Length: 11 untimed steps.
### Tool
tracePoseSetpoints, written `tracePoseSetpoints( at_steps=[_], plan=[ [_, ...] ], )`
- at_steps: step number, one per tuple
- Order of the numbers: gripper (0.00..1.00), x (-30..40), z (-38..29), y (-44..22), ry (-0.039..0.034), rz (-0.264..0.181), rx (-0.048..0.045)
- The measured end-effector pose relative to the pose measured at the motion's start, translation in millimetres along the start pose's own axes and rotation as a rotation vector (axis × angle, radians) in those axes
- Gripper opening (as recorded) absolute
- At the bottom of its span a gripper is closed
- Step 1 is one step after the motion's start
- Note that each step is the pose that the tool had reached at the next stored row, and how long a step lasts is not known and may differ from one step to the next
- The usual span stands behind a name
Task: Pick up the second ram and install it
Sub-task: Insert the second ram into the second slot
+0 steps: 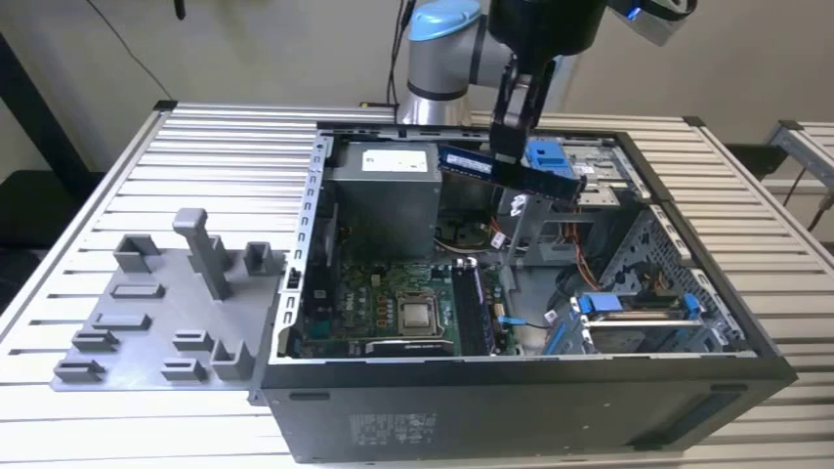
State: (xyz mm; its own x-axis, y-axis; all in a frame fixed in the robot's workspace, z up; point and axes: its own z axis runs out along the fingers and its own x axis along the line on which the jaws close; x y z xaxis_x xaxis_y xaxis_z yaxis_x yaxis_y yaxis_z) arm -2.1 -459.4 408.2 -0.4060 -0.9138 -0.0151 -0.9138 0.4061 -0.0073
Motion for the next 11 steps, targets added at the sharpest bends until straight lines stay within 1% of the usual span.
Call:
tracePoseSetpoints(
  at_steps=[11],
  plan=[
    [0.14, 0.0, 0.2, 0.0, 0.001, 0.132, 0.002]
  ],
)
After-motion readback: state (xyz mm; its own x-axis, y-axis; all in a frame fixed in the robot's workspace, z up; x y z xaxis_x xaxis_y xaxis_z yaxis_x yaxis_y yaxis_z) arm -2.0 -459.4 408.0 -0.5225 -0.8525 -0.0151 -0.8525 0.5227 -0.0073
